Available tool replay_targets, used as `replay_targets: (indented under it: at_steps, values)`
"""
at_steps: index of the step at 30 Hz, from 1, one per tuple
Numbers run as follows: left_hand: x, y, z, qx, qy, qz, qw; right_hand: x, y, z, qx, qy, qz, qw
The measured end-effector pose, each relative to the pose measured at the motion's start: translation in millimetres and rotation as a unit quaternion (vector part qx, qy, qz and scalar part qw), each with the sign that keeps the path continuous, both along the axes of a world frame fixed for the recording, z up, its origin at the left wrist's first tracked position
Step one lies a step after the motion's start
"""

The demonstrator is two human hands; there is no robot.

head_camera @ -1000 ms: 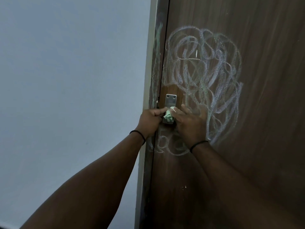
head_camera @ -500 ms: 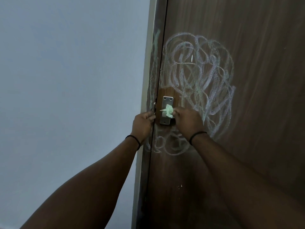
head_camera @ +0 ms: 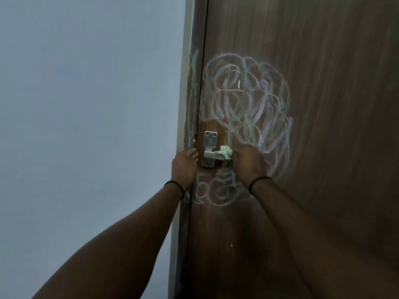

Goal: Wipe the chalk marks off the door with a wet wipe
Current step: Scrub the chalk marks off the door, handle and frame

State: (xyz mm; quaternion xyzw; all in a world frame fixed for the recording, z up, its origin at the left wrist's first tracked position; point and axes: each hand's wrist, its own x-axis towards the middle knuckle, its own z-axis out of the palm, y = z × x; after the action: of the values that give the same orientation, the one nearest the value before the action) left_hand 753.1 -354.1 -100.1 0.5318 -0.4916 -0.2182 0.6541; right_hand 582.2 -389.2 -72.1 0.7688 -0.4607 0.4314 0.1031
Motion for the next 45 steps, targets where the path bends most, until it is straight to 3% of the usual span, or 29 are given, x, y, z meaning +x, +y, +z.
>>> replay_targets:
  at_steps: [3, 12, 19, 26, 32, 38, 40, 45]
  values:
    - [-1.1, -3.3, 0.0, -0.008, 0.002, 0.021, 1.000, 23.3, 4.2, 10.1, 0.023, 0.087, 0.074, 0.993]
    - [-4.0, -4.4, -12.2, -0.033, -0.085, 0.093, 0.991, 84.0, 5.8, -4.1, -0.055, 0.185, 0.033, 0.981]
    - [-0.3, -5.8, -13.5, -0.044, -0.084, 0.085, 0.992, 48.2, 2.0, -9.1, -0.061, 0.079, 0.100, 0.990]
    - [-5.3, -9.5, -12.6, -0.013, -0.019, 0.052, 0.998, -14.3, -10.9, -3.5, -0.001, 0.027, 0.069, 0.997]
    - [-6.1, -10.7, -5.9, -0.021, -0.021, 0.054, 0.998, -9.1, -10.9, 19.4, 0.143, 0.108, 0.050, 0.983]
    - [-10.0, -13.0, -3.8, -0.026, -0.040, 0.077, 0.996, 45.0, -8.0, 33.3, 0.146, 0.160, 0.033, 0.976]
    - [-10.2, -13.0, -5.5, -0.024, -0.050, 0.079, 0.995, 34.5, -11.5, 34.9, 0.161, 0.125, 0.063, 0.977]
    - [-9.7, -15.1, -10.0, -0.008, -0.010, 0.064, 0.998, -17.1, -19.6, 22.5, 0.230, -0.087, 0.109, 0.963]
